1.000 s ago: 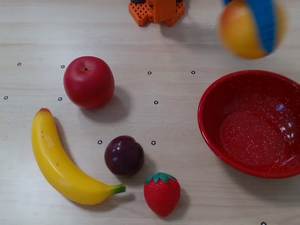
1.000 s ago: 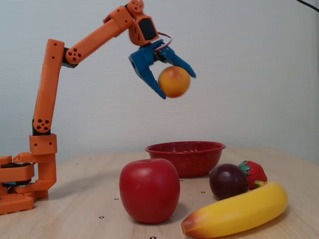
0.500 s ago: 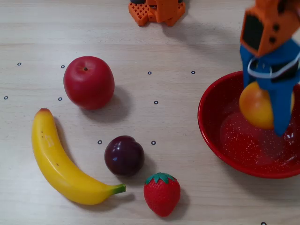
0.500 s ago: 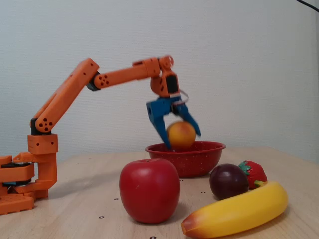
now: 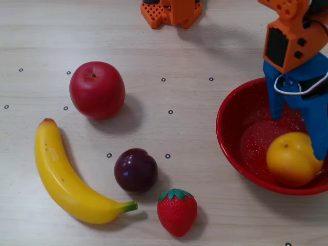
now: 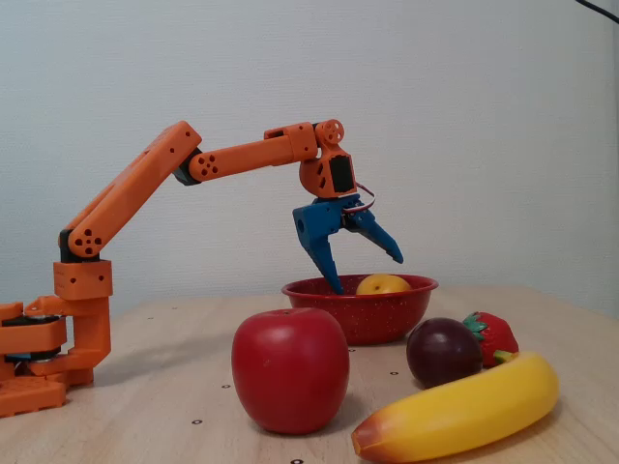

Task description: Put the peach in the red bowl.

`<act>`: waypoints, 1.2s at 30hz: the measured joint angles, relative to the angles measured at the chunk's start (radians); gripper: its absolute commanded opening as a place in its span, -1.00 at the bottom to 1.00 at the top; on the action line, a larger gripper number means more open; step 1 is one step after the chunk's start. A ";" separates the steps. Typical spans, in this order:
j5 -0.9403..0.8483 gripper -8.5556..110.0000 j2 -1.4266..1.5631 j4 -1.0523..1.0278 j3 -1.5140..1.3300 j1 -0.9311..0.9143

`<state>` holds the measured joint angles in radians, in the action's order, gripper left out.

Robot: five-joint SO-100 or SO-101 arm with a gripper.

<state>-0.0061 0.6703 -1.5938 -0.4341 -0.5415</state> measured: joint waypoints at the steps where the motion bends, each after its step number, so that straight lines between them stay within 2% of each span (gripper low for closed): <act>1: 0.000 -0.17 0.003 0.000 0.000 0.000; 5: -0.002 -0.52 0.095 0.006 -0.023 0.038; 9: -0.017 -0.85 0.385 0.044 -0.153 0.140; 23: 0.002 -0.85 1.273 0.106 -0.922 0.431; 36: 0.040 -0.85 2.063 0.175 -1.680 0.606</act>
<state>0.0337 2.7336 -1.4189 -2.1138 0.0644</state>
